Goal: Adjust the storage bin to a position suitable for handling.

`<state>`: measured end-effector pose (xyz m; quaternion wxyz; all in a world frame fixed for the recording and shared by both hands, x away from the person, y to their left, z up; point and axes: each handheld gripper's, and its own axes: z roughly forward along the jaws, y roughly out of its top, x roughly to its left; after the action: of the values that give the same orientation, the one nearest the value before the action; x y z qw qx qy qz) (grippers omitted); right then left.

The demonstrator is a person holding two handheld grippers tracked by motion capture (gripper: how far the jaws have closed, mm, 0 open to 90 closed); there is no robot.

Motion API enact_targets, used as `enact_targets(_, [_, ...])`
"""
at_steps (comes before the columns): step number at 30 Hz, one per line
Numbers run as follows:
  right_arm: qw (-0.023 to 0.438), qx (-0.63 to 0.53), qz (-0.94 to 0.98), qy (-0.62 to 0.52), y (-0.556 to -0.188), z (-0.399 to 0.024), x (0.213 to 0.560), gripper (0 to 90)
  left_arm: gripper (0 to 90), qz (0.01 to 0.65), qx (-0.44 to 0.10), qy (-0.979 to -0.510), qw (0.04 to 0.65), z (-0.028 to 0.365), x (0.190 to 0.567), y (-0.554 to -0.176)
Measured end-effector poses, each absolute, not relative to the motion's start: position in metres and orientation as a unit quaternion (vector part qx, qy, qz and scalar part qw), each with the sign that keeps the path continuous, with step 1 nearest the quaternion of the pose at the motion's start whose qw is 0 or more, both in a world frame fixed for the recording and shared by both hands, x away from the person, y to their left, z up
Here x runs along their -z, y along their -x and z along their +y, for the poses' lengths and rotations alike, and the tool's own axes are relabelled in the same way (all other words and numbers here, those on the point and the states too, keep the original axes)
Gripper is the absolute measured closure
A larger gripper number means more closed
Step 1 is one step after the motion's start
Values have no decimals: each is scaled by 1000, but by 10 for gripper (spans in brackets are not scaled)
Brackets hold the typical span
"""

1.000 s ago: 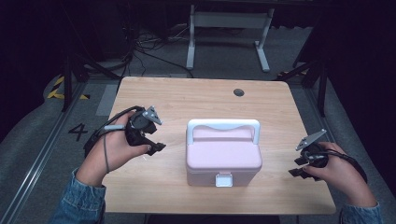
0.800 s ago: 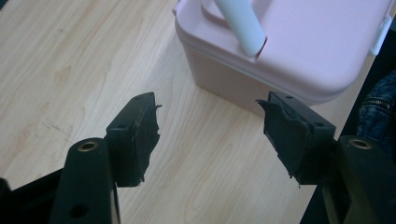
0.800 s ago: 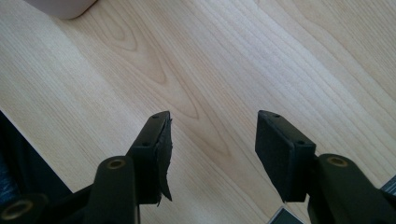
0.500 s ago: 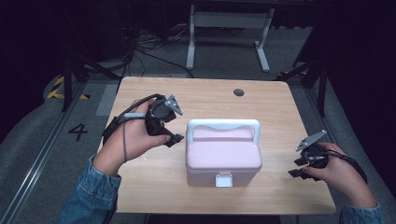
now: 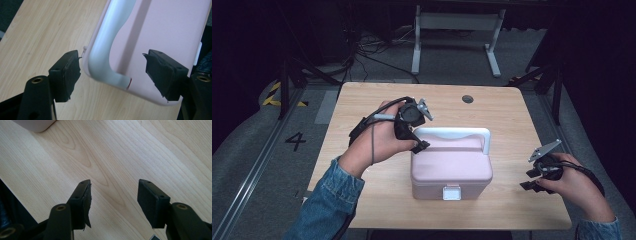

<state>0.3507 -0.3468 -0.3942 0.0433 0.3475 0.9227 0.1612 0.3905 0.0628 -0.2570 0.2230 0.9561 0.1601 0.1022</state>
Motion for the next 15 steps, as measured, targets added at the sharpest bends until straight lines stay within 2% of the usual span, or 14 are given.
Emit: enact_targets(15, [38,-163,923,-346,-350,-347,396,454,318,135,-92,-967,195,32,285,-409])
